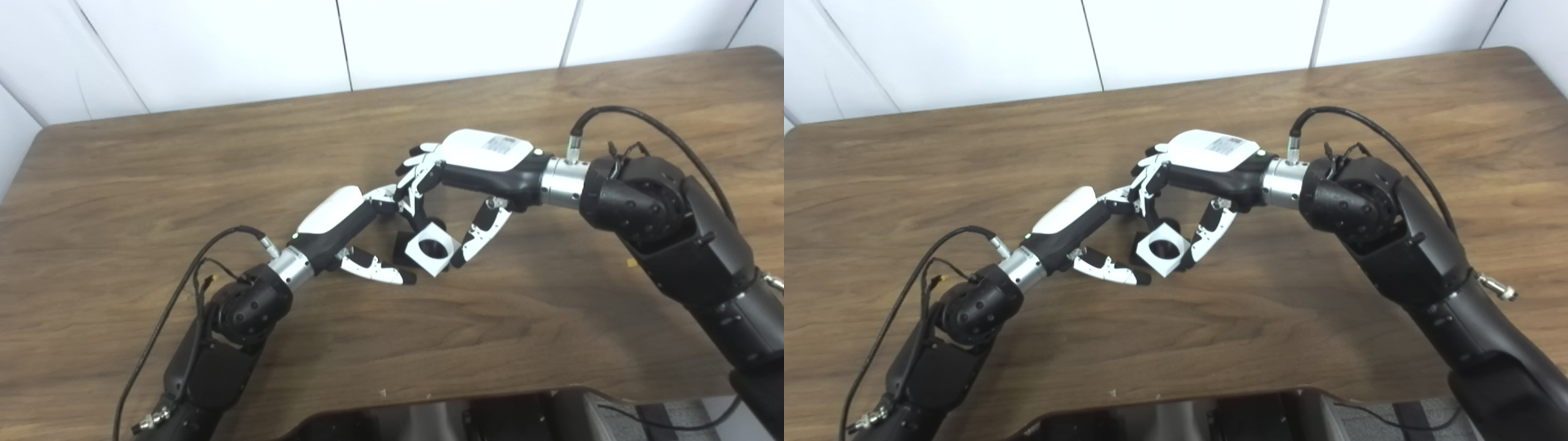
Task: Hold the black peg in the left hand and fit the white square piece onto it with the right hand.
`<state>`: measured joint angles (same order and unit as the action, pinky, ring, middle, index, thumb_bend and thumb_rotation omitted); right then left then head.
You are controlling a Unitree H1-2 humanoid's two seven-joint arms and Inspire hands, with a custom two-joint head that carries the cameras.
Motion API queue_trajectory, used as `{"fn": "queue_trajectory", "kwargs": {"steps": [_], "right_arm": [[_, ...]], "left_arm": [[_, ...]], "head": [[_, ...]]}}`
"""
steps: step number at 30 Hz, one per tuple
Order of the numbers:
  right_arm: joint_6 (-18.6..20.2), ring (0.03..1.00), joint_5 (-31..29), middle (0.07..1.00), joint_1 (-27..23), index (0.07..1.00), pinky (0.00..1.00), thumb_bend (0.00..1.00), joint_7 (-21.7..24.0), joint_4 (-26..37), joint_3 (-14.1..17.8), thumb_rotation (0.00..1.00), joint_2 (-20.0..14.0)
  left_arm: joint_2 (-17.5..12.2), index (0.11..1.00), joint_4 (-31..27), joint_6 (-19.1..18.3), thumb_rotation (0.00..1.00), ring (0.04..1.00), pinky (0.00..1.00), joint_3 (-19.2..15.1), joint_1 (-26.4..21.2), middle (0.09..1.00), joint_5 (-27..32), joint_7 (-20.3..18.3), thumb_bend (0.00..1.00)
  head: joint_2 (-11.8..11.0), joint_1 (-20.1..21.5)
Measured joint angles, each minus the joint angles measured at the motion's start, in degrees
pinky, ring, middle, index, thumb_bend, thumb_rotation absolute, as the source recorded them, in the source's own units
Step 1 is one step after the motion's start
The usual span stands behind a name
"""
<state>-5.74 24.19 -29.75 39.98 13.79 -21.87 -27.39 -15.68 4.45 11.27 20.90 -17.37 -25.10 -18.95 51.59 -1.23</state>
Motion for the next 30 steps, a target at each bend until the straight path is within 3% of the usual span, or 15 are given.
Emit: {"fn": "queue_trajectory", "kwargs": {"steps": [16, 30], "right_arm": [[-2.6, 0.875, 2.6, 0.773, 0.6, 0.478, 0.95, 0.52, -3.1, -2.1, 0.2, 0.14, 2.4], [-4.0, 0.872, 2.7, 0.763, 0.6, 0.477, 0.96, 0.52, -4.6, -3.4, 1.0, 0.14, 2.5]], "left_arm": [[0.0, 0.609, -0.1, -0.1, 0.34, 0.942, 0.80, 0.0, 0.0, 0.910, 0.0, 0.0, 0.89], [0.0, 0.608, -0.1, -0.2, 0.33, 0.938, 0.79, 0.0, 0.0, 0.912, 0.0, 0.2, 0.87]], "head": [[0.2, -0.2], [-0.2, -0.1]]}}
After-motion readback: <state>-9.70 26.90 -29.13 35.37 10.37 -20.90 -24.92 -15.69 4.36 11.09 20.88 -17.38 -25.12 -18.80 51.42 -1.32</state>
